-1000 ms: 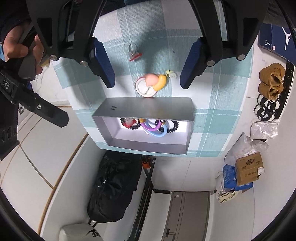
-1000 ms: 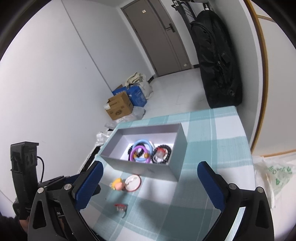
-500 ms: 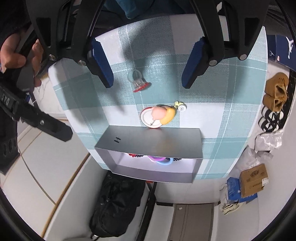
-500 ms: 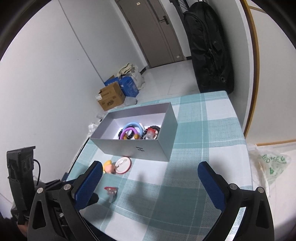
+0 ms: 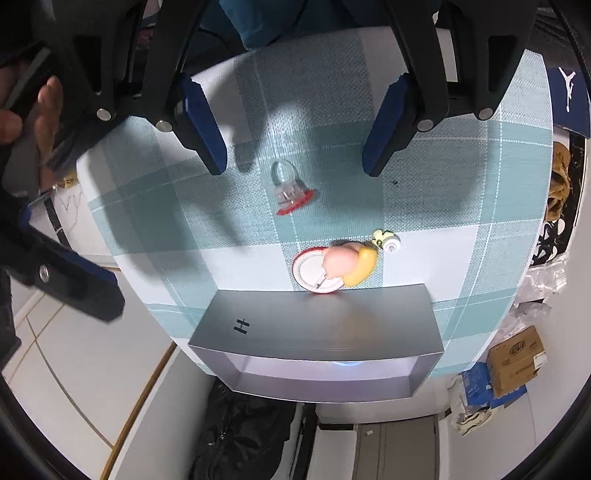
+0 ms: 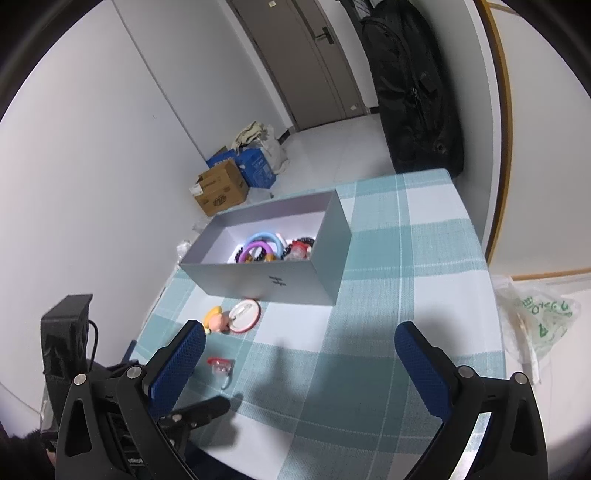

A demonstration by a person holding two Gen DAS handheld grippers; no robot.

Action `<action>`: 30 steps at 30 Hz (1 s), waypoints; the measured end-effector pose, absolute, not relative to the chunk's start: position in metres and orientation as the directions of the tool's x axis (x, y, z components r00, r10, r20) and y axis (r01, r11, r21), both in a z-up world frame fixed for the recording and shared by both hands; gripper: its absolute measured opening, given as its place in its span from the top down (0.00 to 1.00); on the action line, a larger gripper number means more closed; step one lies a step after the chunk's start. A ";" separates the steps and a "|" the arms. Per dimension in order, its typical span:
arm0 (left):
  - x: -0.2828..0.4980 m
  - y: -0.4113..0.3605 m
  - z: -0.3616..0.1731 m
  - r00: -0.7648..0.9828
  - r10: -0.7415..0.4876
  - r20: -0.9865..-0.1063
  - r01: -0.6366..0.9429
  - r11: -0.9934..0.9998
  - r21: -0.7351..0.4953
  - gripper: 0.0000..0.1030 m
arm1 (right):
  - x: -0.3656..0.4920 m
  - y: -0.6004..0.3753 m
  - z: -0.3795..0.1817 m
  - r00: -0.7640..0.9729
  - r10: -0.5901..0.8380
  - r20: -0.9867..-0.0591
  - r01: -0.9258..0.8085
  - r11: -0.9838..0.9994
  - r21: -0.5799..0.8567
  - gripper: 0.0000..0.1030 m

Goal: Organize jewelry
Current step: 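Withdraw both grippers and move the left gripper to the red-capped clear ring, then close the left gripper on the red-capped clear ring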

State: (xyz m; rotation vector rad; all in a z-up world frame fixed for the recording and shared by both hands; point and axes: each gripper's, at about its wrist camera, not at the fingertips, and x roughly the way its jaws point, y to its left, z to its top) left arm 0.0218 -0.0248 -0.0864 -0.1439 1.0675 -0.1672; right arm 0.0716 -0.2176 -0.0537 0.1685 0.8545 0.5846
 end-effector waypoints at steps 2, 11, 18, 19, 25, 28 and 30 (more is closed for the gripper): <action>0.024 -0.026 -0.087 0.475 -0.191 -0.859 0.061 0.981 -0.184 0.30 | 0.072 -0.216 -0.054 0.509 0.541 -0.669 -0.421 0.835 0.354 0.00; 0.021 -0.035 -0.087 0.488 -0.132 -0.863 0.083 0.991 -0.104 0.43 | 0.068 -0.222 -0.056 0.520 0.529 -0.671 -0.393 0.845 0.362 0.00; 0.023 -0.031 -0.086 0.490 -0.130 -0.862 0.095 0.991 -0.096 0.70 | 0.065 -0.221 -0.057 0.516 0.520 -0.681 -0.388 0.850 0.356 0.00; 0.023 -0.030 -0.086 0.491 -0.126 -0.862 0.093 0.991 -0.092 0.79 | 0.066 -0.220 -0.058 0.516 0.518 -0.682 -0.388 0.851 0.354 0.00; 0.032 -0.017 -0.088 0.480 -0.186 -0.857 0.075 0.982 -0.171 0.88 | 0.063 -0.221 -0.059 0.518 0.510 -0.687 -0.382 0.856 0.348 0.00; 0.034 -0.015 -0.089 0.477 -0.213 -0.853 0.068 0.976 -0.205 0.89 | 0.062 -0.221 -0.059 0.521 0.506 -0.688 -0.376 0.859 0.347 0.00; 0.036 -0.011 -0.089 0.473 -0.238 -0.848 0.060 0.969 -0.239 0.89 | 0.062 -0.221 -0.058 0.521 0.504 -0.689 -0.372 0.861 0.348 0.00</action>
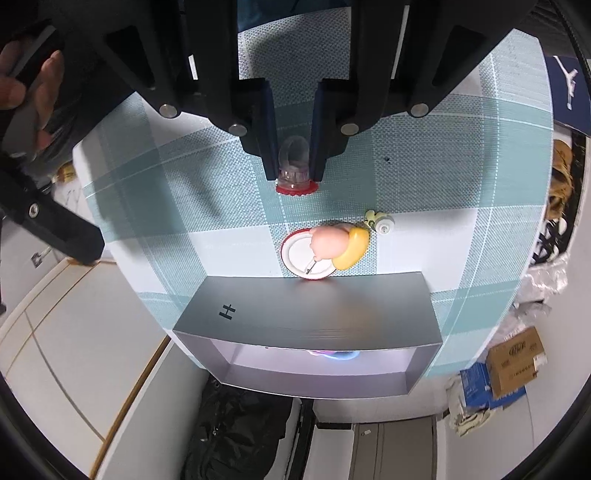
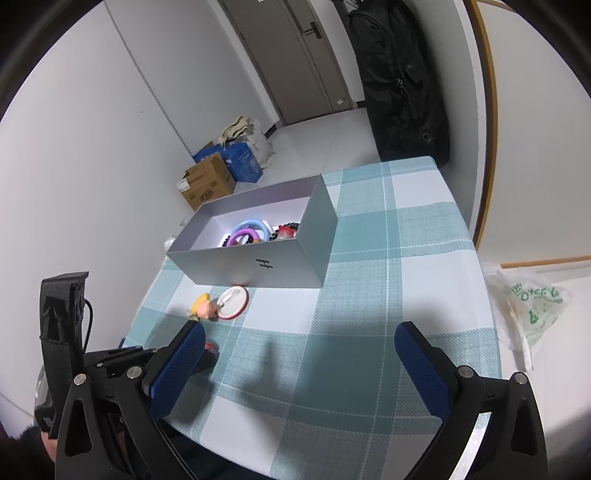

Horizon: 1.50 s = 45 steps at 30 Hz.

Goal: Organize jewelry
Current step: 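Close the left gripper on the red-capped clear ring, then lift the red-capped ring with the left gripper while the right gripper approaches the yellow-pink toy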

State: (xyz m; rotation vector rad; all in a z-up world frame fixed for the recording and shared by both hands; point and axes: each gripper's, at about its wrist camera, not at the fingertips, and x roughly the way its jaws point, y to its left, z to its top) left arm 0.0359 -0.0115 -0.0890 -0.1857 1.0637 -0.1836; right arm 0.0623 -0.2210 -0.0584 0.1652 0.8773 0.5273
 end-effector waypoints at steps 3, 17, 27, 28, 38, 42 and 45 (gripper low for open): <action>0.037 -0.009 -0.089 0.469 -0.270 -0.841 0.046 0.958 -0.281 0.89 | 0.061 -0.221 -0.058 0.523 0.506 -0.686 -0.372 0.860 0.350 0.00; 0.024 0.023 -0.051 0.564 -0.377 -0.734 0.074 0.909 -0.410 0.89 | 0.061 -0.208 -0.064 0.495 0.509 -0.704 -0.390 0.854 0.343 0.00; 0.020 0.082 -0.028 0.686 -0.315 -0.656 -0.008 0.898 -0.439 0.89 | 0.057 -0.149 -0.071 0.390 0.572 -0.722 -0.541 0.776 0.323 0.02; 0.021 0.086 -0.028 0.693 -0.305 -0.654 -0.017 0.899 -0.437 0.89 | 0.058 -0.144 -0.072 0.380 0.577 -0.723 -0.550 0.769 0.325 0.04; 0.026 0.104 -0.033 0.687 -0.351 -0.637 0.005 0.878 -0.479 0.89 | 0.074 -0.100 -0.087 0.315 0.574 -0.756 -0.586 0.744 0.320 0.37; 0.022 0.111 -0.031 0.686 -0.359 -0.632 0.006 0.872 -0.490 0.89 | 0.077 -0.088 -0.090 0.340 0.527 -0.779 -0.583 0.768 0.265 0.42; 0.021 0.116 -0.029 0.694 -0.375 -0.614 0.006 0.856 -0.517 0.89 | 0.080 -0.078 -0.094 0.334 0.503 -0.797 -0.596 0.768 0.235 0.48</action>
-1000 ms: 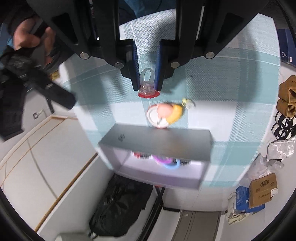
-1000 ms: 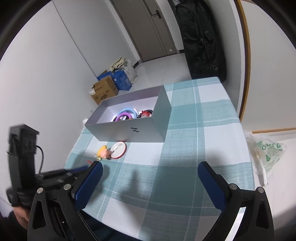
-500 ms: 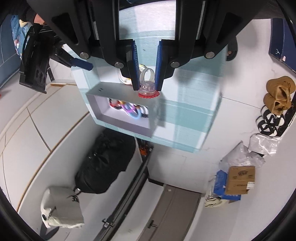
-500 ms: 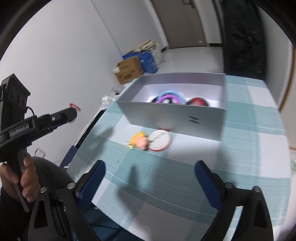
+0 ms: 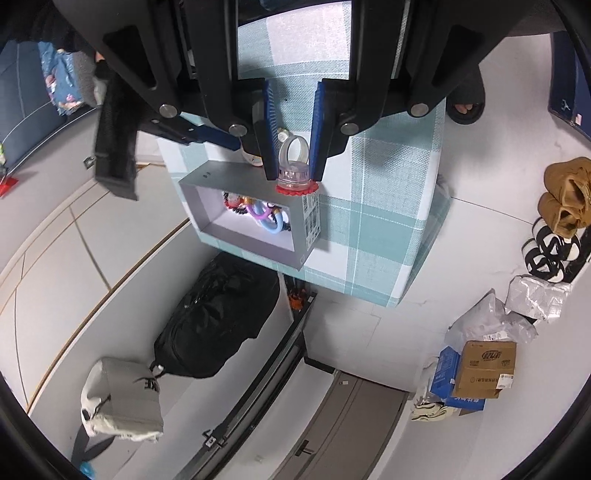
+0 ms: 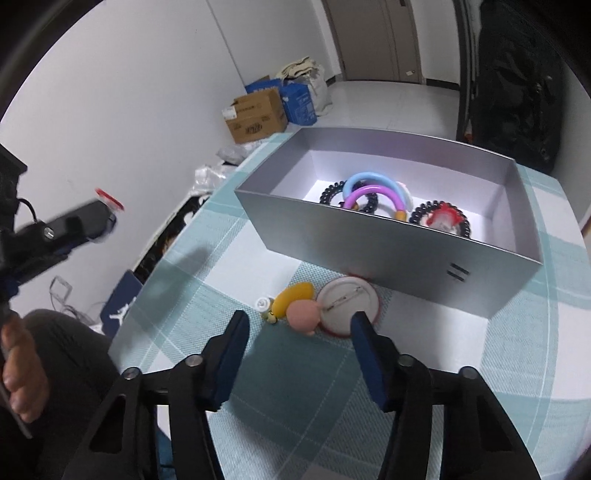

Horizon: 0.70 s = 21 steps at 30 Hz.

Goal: Organize jewelry
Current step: 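Lift the red-capped ring with the left gripper while the right gripper approaches the yellow-pink toy, then grasp the yellow-pink toy figure with the right gripper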

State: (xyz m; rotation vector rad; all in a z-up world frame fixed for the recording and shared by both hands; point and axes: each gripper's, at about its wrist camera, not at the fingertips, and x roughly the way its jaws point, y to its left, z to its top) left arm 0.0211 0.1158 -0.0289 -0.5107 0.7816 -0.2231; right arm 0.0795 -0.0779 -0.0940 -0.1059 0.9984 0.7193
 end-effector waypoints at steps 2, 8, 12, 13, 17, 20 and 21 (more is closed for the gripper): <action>0.022 0.116 -0.028 0.697 -0.380 -0.608 0.008 0.852 -0.524 0.89 | 0.080 -0.075 -0.094 0.341 0.493 -0.800 -0.600 0.769 0.219 0.50; 0.021 0.112 -0.025 0.701 -0.397 -0.593 0.031 0.847 -0.531 0.89 | 0.082 -0.069 -0.098 0.342 0.469 -0.814 -0.596 0.778 0.198 0.73; 0.018 0.110 -0.019 0.715 -0.397 -0.575 0.057 0.853 -0.519 0.89 | 0.081 -0.075 -0.096 0.337 0.475 -0.813 -0.592 0.778 0.210 0.73; 0.018 0.110 -0.018 0.719 -0.392 -0.573 0.057 0.856 -0.514 0.89 | 0.081 -0.076 -0.096 0.335 0.479 -0.811 -0.591 0.778 0.215 0.73; 0.019 0.108 -0.020 0.715 -0.388 -0.581 0.055 0.860 -0.507 0.89 | 0.080 -0.081 -0.093 0.344 0.486 -0.803 -0.586 0.779 0.221 0.74; 0.020 0.106 -0.020 0.710 -0.406 -0.576 0.069 0.853 -0.517 0.89 | 0.078 -0.086 -0.091 0.347 0.492 -0.799 -0.578 0.783 0.230 0.74; 0.020 0.105 -0.019 0.710 -0.405 -0.576 0.071 0.855 -0.514 0.89 | 0.078 -0.088 -0.091 0.349 0.491 -0.798 -0.573 0.786 0.233 0.74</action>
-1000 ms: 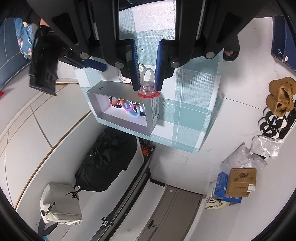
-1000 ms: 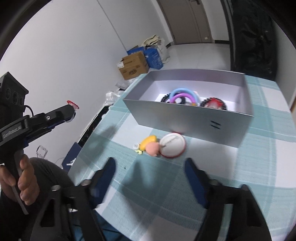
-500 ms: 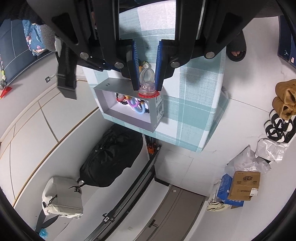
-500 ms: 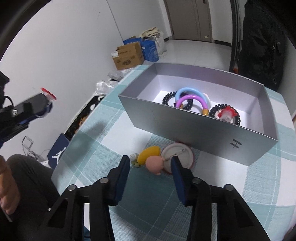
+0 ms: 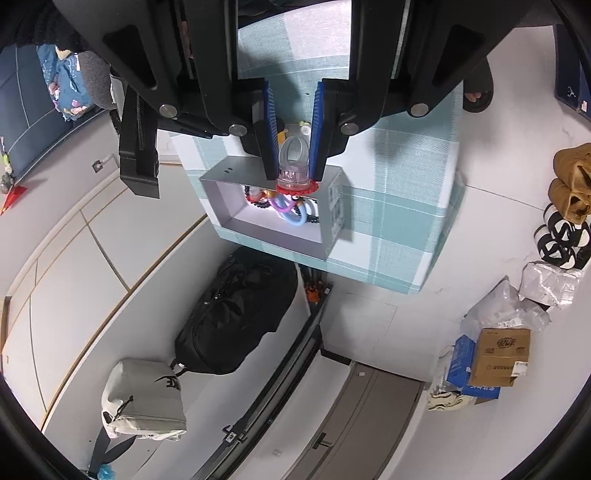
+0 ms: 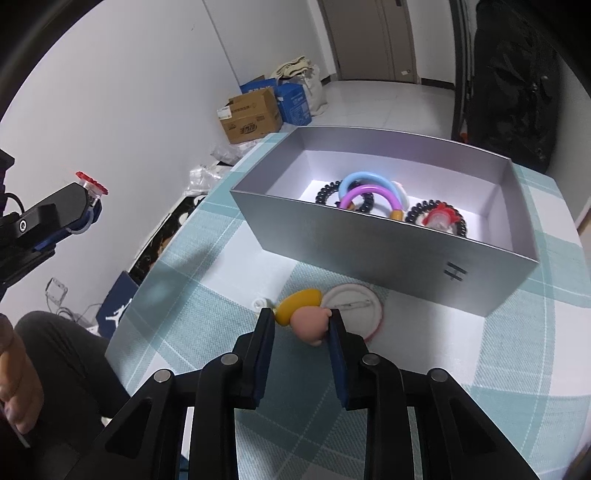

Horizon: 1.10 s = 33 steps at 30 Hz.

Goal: Organize jewelry
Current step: 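Grasp the yellow-pink toy figure with the right gripper, then carry the ring and toy over the box and lower them inside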

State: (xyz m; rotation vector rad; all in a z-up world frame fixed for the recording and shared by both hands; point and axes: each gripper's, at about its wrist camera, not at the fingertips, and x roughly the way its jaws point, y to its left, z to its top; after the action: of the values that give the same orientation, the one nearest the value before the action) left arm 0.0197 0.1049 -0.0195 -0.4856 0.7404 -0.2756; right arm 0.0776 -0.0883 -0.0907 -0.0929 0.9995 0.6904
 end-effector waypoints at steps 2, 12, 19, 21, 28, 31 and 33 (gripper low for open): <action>0.020 0.102 -0.019 0.708 -0.406 -0.577 0.076 0.857 -0.510 0.89 | 0.075 -0.092 -0.089 0.349 0.498 -0.794 -0.566 0.787 0.245 0.74; 0.021 0.090 -0.020 0.689 -0.430 -0.583 0.098 0.853 -0.513 0.89 | 0.064 -0.121 -0.064 0.399 0.539 -0.742 -0.549 0.788 0.278 0.74; 0.024 0.070 -0.004 0.709 -0.409 -0.574 0.121 0.873 -0.473 0.89 | 0.065 -0.139 -0.033 0.443 0.580 -0.683 -0.565 0.773 0.290 0.74; 0.027 0.064 0.001 0.715 -0.409 -0.566 0.134 0.876 -0.464 0.89 | 0.067 -0.143 -0.023 0.454 0.598 -0.660 -0.574 0.763 0.297 0.74; 0.049 0.046 0.005 0.702 -0.408 -0.583 0.153 0.887 -0.437 0.89 | 0.086 -0.154 -0.006 0.465 0.650 -0.601 -0.590 0.733 0.337 0.74; 0.057 0.043 0.004 0.700 -0.422 -0.577 0.152 0.876 -0.457 0.89 | 0.101 -0.156 -0.005 0.461 0.665 -0.587 -0.590 0.725 0.356 0.74; 0.065 0.042 0.003 0.699 -0.422 -0.578 0.150 0.876 -0.457 0.89 | 0.111 -0.157 -0.008 0.456 0.672 -0.583 -0.586 0.720 0.371 0.74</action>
State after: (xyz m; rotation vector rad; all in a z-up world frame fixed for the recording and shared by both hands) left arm 0.0651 0.0417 0.0035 -0.3959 0.7327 -0.3281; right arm 0.1108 -0.1575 -0.0079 0.1233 0.7745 0.7777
